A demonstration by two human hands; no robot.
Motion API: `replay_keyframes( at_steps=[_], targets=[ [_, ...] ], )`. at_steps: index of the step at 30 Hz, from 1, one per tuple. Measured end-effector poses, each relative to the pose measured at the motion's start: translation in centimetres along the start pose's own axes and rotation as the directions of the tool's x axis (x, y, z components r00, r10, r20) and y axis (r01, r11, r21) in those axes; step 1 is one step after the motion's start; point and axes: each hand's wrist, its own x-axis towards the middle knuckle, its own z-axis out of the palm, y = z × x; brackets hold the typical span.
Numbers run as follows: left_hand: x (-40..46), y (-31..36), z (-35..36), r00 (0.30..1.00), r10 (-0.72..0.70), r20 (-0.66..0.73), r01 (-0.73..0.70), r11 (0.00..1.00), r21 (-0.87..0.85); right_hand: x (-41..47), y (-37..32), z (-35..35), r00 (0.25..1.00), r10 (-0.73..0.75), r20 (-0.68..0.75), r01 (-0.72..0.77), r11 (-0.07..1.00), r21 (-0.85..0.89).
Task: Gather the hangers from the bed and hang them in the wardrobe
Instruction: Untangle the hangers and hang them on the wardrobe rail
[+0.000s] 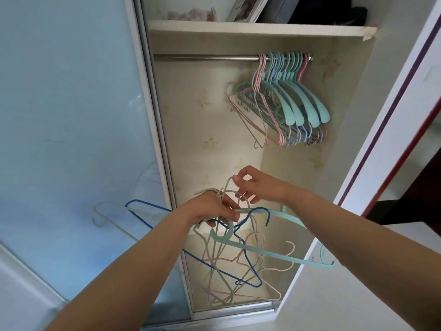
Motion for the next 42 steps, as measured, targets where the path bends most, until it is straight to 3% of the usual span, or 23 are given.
replay_keyframes(
  at_steps=[3, 6, 9, 14, 16, 21, 25, 28, 31, 35, 42],
  targets=[
    [-0.4, -0.1, 0.9, 1.000, 0.000, 0.031, -0.001, 1.000, 0.030, -0.6, 0.9, 0.3, 0.993, -0.035, -0.112, 0.030, 0.998, -0.048],
    [-0.9, 0.1, 1.5, 0.999, -0.002, 0.055, -0.001, 0.999, 0.049, -1.6, 1.3, -0.4, 0.978, -0.008, -0.208, 0.047, 0.982, 0.184],
    [-1.3, 0.5, 2.2, 0.996, 0.020, 0.092, -0.028, 0.996, 0.083, -2.8, 0.2, -0.1, 0.989, 0.056, -0.134, -0.003, 0.932, 0.363],
    [-1.8, 1.1, 3.8, 0.990, 0.063, 0.125, -0.075, 0.993, 0.094, -3.6, -2.0, 2.4, 0.984, 0.139, -0.115, -0.119, 0.979, 0.165],
    [-1.9, 1.1, 4.3, 0.989, 0.085, 0.120, -0.097, 0.991, 0.092, -3.7, -1.9, 2.2, 0.965, 0.237, -0.110, -0.214, 0.958, 0.191],
    [-2.2, 1.7, 5.3, 0.985, 0.113, 0.133, -0.137, 0.973, 0.186, -3.7, -0.8, 1.2, 0.910, 0.415, -0.018, -0.375, 0.839, 0.393],
    [-2.9, 2.0, 5.6, 0.984, 0.130, 0.121, -0.154, 0.964, 0.215, -3.5, 0.9, 0.9, 0.848, 0.521, 0.099, -0.477, 0.667, 0.573],
    [-3.3, 2.0, 5.9, 0.986, 0.133, 0.097, -0.152, 0.962, 0.228, -3.6, 2.7, 0.5, 0.817, 0.562, 0.130, -0.478, 0.534, 0.697],
    [-3.2, 2.0, 6.4, 0.991, 0.116, 0.067, -0.130, 0.955, 0.265, -3.8, 3.8, 0.2, 0.799, 0.589, 0.119, -0.457, 0.468, 0.757],
    [-3.4, 1.6, 6.5, 0.992, 0.125, 0.004, -0.121, 0.951, 0.286, -3.5, 4.5, -0.1, 0.779, 0.626, 0.033, -0.390, 0.442, 0.808],
    [-3.9, 1.6, 6.2, 0.982, 0.182, 0.041, -0.185, 0.929, 0.319, -3.4, 4.6, -0.4, 0.780, 0.626, -0.011, -0.320, 0.413, 0.853]
  ],
)
